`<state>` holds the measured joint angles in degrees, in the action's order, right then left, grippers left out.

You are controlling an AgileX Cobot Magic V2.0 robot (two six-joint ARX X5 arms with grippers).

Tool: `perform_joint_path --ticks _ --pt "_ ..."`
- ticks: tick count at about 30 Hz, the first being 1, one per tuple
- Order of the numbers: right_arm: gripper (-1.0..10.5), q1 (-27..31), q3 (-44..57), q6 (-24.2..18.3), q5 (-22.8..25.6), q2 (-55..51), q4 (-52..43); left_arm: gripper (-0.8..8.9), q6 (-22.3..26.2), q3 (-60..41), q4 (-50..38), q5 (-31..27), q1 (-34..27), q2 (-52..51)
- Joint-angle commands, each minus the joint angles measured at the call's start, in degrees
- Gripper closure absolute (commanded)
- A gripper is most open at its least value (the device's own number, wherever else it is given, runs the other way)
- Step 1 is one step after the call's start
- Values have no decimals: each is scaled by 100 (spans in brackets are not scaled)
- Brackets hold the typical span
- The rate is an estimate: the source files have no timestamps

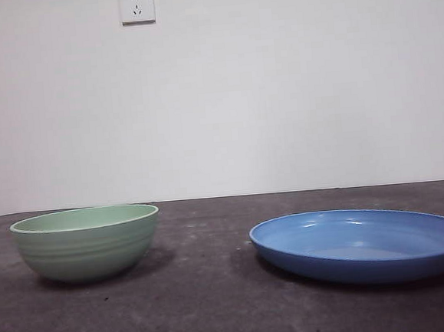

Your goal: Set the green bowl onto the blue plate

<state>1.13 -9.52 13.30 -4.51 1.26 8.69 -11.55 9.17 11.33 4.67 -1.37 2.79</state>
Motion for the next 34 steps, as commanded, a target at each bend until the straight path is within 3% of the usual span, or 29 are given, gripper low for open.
perform_joint_path --ticks 1,4,8,19,24,29,34 --pt "937 -44 -358 332 -13 216 77 797 -249 428 -55 173 74 264" --pt "937 -103 -892 389 -63 564 393 797 -247 942 15 352 151 688" --pt "937 -186 -1628 426 -472 1095 688 797 -245 1746 251 651 247 1333" --pt "937 -409 -3407 428 -1902 2588 1661 797 -229 3650 1204 1663 490 2935" --pt "937 -525 -4044 393 -2479 3178 2131 797 35 4332 1779 2208 643 3639" --pt "937 -651 -4448 199 -3010 3670 2361 796 369 4892 2221 2343 953 4232" --pt "937 -791 -4752 -219 -3281 4140 2669 797 385 5156 2260 2343 1462 4562"
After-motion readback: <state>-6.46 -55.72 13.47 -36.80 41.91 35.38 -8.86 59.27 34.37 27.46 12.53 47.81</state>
